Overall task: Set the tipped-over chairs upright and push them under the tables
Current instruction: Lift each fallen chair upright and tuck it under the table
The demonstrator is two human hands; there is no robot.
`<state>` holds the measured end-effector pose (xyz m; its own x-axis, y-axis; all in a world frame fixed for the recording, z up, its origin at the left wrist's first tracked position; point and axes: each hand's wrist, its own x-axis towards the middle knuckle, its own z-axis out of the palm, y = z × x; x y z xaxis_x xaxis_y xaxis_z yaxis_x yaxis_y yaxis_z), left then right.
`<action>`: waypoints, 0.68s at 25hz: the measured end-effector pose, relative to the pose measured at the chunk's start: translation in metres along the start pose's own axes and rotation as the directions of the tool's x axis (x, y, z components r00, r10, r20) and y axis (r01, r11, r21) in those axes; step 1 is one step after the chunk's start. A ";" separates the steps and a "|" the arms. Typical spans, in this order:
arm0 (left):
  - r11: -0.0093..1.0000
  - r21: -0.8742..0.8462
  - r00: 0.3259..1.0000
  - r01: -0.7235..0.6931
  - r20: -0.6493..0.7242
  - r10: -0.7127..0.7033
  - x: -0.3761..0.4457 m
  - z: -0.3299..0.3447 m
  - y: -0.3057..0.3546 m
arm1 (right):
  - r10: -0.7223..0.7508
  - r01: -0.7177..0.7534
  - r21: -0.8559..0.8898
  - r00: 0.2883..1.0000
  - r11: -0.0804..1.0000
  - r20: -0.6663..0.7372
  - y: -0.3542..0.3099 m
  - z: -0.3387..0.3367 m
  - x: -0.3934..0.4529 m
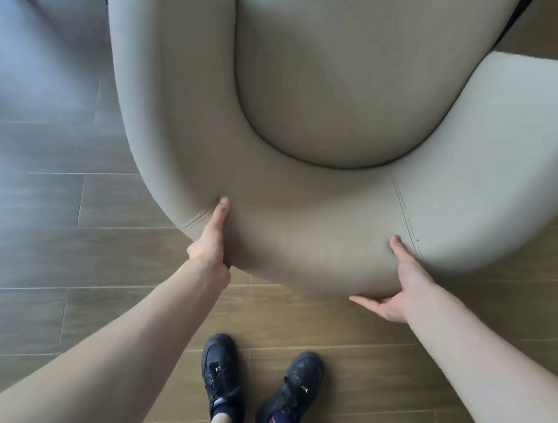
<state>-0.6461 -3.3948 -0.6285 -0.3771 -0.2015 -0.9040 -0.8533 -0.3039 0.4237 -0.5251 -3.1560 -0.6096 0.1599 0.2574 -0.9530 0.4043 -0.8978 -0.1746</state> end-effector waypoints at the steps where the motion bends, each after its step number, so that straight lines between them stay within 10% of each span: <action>1: 1.000 -0.011 1.000 0.004 0.016 -0.004 -0.005 0.003 0.006 | -0.006 0.005 -0.013 1.000 1.000 -0.003 -0.008 0.002 -0.007; 8: 0.990 -0.122 0.991 -0.075 -0.121 0.060 -0.037 0.037 0.028 | 0.004 -0.012 -0.124 0.998 0.992 -0.069 -0.049 0.016 -0.053; 10: 0.945 0.147 0.919 -0.292 -0.229 0.320 -0.054 0.051 0.031 | 0.005 -0.014 -0.141 0.998 0.990 -0.068 -0.062 0.022 -0.066; 13: 0.304 0.566 0.466 -0.767 0.163 0.870 -0.078 0.062 0.025 | -0.003 -0.005 -0.162 0.999 0.987 -0.053 -0.084 0.030 -0.082; 15: -0.188 0.524 0.242 -0.831 0.644 0.725 -0.080 0.066 0.026 | 0.022 -0.031 -0.167 0.998 0.985 -0.056 -0.098 0.035 -0.088; 17: -0.511 0.432 0.249 -0.743 0.888 0.387 -0.077 0.078 0.038 | 0.076 -0.082 -0.160 0.996 0.984 -0.040 -0.117 0.041 -0.099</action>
<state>-0.6779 -3.3184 -0.5476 -0.7442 0.6585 -0.1120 0.5608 0.7071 0.4307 -0.6248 -3.0905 -0.5053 0.2264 0.2026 -0.9527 0.5284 -0.8473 -0.0546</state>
